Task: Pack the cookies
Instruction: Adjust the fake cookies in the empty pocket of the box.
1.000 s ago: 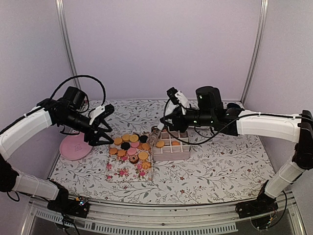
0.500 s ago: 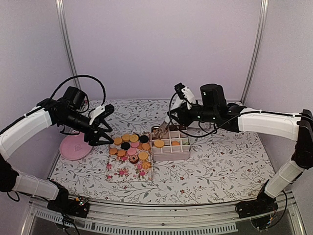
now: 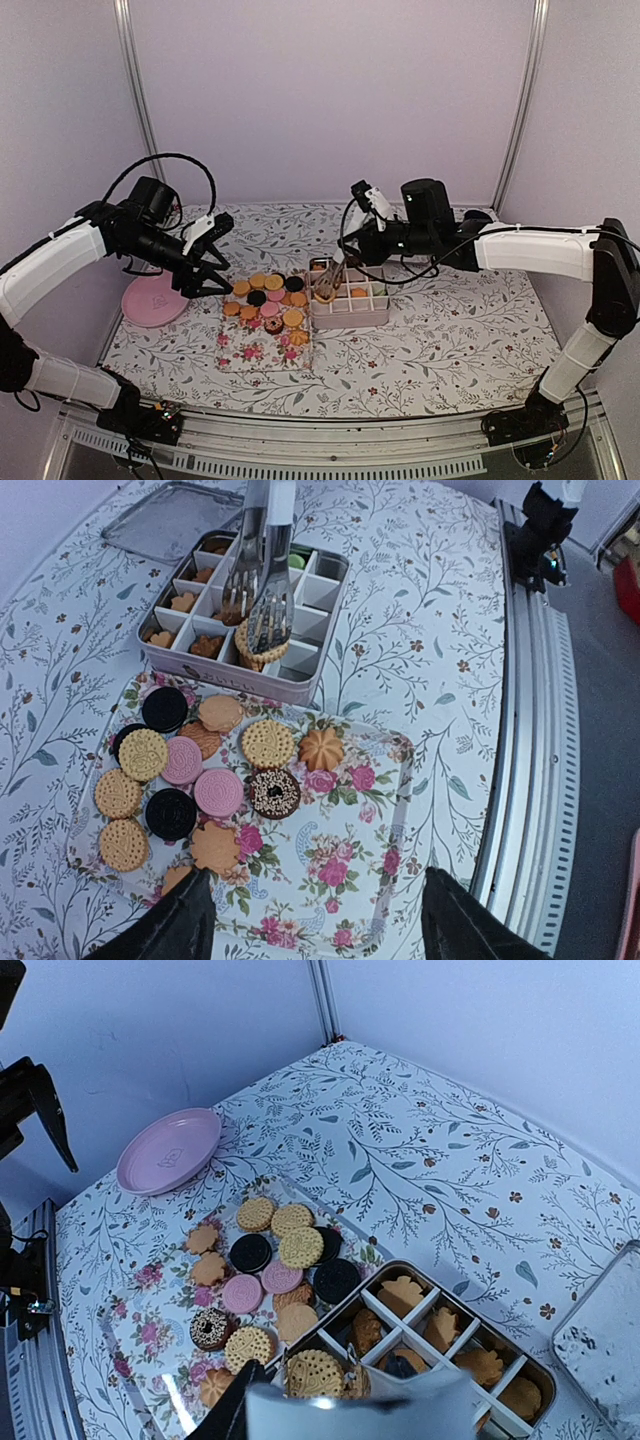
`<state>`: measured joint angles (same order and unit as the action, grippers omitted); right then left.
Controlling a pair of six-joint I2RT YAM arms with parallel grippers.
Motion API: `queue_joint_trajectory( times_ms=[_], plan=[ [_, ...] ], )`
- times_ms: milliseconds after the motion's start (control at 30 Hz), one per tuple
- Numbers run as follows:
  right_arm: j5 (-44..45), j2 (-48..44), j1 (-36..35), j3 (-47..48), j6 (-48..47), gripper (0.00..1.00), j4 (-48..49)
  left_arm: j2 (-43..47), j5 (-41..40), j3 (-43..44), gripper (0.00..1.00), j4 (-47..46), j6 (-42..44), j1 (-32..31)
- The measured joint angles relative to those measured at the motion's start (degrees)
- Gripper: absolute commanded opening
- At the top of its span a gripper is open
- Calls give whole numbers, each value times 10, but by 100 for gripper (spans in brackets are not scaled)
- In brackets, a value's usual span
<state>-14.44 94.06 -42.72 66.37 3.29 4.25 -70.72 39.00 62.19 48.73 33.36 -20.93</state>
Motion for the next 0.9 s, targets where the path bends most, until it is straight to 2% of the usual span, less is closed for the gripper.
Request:
queue_joint_trajectory(
  times_ms=[433,900],
  plan=[
    [-41,-2,0,-2,4,36,1,0,0,0,70,0,0,0],
    [-73,-47,0,-24,12,34,0,0,0,0,70,0,0,0]
  ],
)
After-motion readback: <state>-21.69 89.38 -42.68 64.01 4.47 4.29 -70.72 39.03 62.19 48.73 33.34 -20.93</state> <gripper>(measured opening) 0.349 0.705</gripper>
